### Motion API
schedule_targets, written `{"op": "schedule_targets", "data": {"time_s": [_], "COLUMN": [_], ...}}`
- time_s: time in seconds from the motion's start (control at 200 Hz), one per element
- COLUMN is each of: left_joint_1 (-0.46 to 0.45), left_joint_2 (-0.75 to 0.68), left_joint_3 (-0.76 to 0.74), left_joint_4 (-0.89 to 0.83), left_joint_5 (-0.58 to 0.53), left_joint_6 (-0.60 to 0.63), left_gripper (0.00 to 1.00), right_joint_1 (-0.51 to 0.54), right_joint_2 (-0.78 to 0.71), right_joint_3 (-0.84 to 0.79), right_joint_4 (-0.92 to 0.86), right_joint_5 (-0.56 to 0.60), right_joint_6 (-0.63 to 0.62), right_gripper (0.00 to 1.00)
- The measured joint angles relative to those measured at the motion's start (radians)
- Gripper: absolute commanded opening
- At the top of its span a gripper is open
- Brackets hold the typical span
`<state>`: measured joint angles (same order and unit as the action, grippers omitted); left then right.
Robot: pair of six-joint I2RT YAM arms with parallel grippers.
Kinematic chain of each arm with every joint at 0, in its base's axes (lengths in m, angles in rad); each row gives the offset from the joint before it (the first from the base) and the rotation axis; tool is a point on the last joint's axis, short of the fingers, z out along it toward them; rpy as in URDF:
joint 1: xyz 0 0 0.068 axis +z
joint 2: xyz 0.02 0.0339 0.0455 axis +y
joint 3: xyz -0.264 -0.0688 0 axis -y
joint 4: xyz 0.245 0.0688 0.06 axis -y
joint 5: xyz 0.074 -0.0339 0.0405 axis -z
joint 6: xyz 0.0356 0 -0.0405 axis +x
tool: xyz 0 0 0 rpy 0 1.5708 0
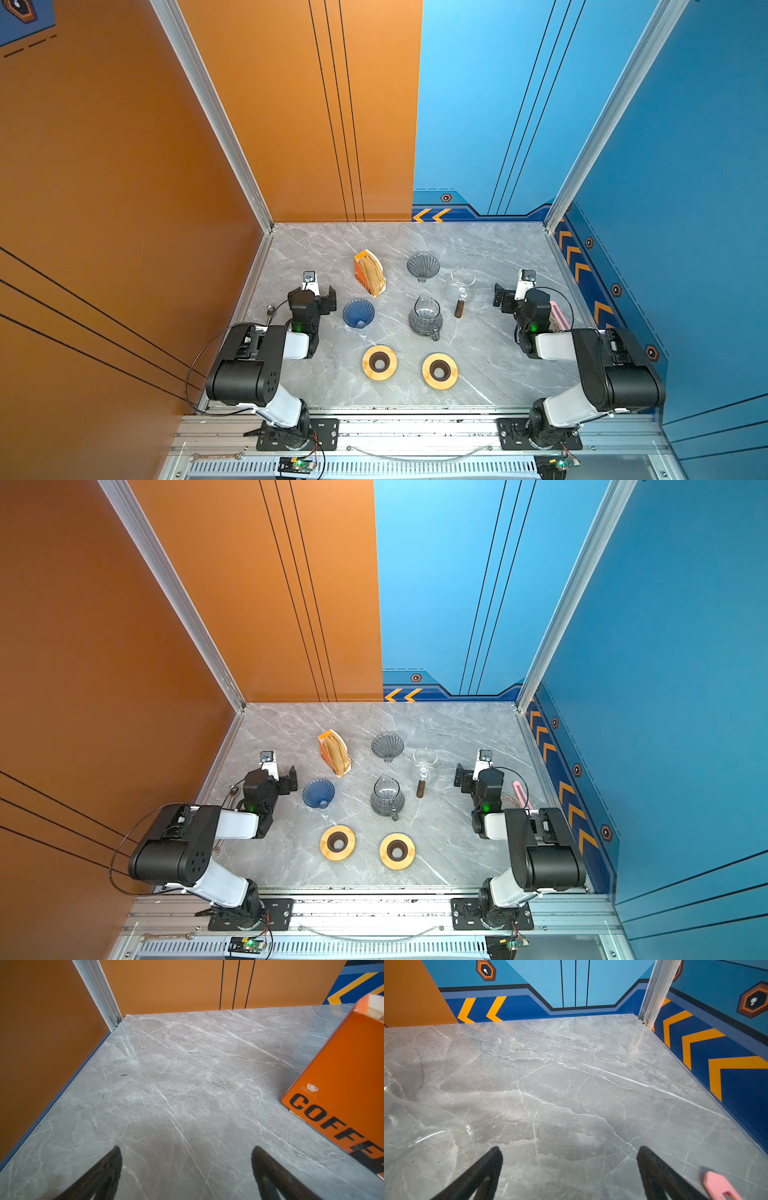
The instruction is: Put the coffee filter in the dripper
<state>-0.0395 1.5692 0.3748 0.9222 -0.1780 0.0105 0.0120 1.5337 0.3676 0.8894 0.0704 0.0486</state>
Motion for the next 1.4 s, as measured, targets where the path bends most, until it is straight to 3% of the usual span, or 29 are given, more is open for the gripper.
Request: {"op": "schedule_targets", "data": {"time_s": [1.021, 1.402], "left_joint_1": [-0.007, -0.153], "left_joint_2": [-0.003, -0.293], "left_joint_3": [-0.045, 0.098], "left_joint_4": [0.067, -0.275], "left_joint_5": [-0.004, -0.162], "left_joint_6": [0.000, 0.038], "left_gripper": [0.98, 0.98], "right_joint_1": [-0.012, 0.002], "right_joint_2": [-0.006, -0.257], "right_joint_3": [-0.025, 0.051], "right_joint_4": [0.023, -0.246], "right_joint_5": [-0.041, 0.009], "right_joint_6": [0.003, 0.016], "right_gripper": [1.00, 1.00]}}
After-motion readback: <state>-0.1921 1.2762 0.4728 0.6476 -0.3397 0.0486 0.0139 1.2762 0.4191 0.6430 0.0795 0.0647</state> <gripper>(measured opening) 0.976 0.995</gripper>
